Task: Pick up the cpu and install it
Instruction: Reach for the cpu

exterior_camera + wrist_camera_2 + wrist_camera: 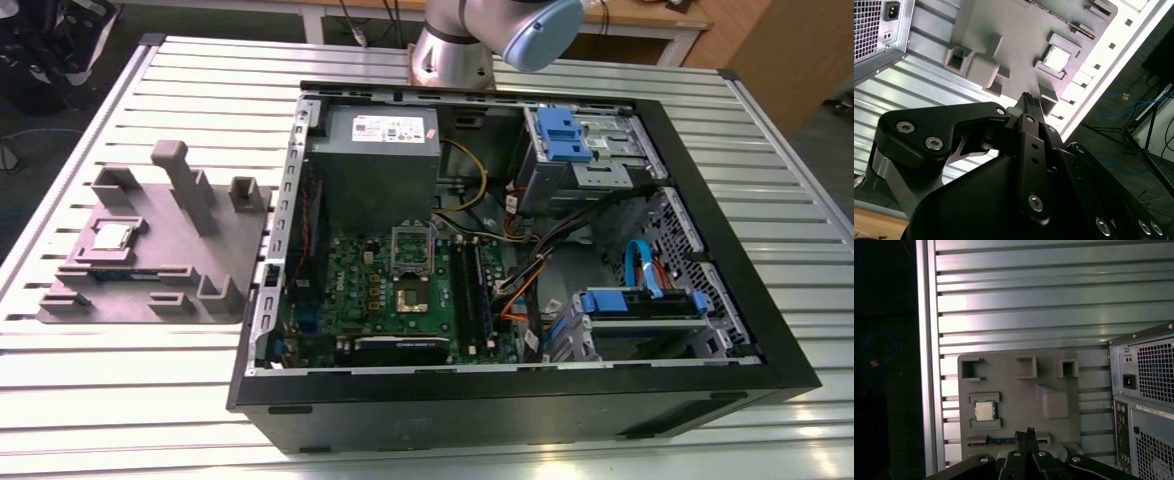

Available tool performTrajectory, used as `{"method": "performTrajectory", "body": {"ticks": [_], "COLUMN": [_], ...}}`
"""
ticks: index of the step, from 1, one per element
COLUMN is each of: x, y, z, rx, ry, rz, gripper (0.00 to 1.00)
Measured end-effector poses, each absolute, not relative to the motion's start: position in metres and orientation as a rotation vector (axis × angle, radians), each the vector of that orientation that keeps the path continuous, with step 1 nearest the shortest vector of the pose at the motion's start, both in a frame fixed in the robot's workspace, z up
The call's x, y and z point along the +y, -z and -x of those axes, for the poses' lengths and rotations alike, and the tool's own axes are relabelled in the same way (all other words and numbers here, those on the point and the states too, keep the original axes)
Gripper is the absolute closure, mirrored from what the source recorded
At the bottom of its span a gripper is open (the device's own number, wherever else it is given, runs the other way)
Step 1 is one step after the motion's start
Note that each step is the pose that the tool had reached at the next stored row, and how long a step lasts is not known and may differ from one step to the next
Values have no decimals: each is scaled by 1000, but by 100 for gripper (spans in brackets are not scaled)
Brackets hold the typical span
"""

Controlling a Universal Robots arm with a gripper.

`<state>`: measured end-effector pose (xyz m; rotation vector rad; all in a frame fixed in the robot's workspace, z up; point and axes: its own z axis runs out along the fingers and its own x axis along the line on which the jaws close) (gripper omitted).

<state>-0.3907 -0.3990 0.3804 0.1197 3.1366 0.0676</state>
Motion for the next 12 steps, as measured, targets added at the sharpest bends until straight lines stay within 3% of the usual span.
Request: {"method": "performTrajectory", "body": {"ticks": [12], "x": [-399], "y": [-380], "z": [394], "rx": [3137], "ry": [-68], "rz": [-120], "gripper": [90]}}
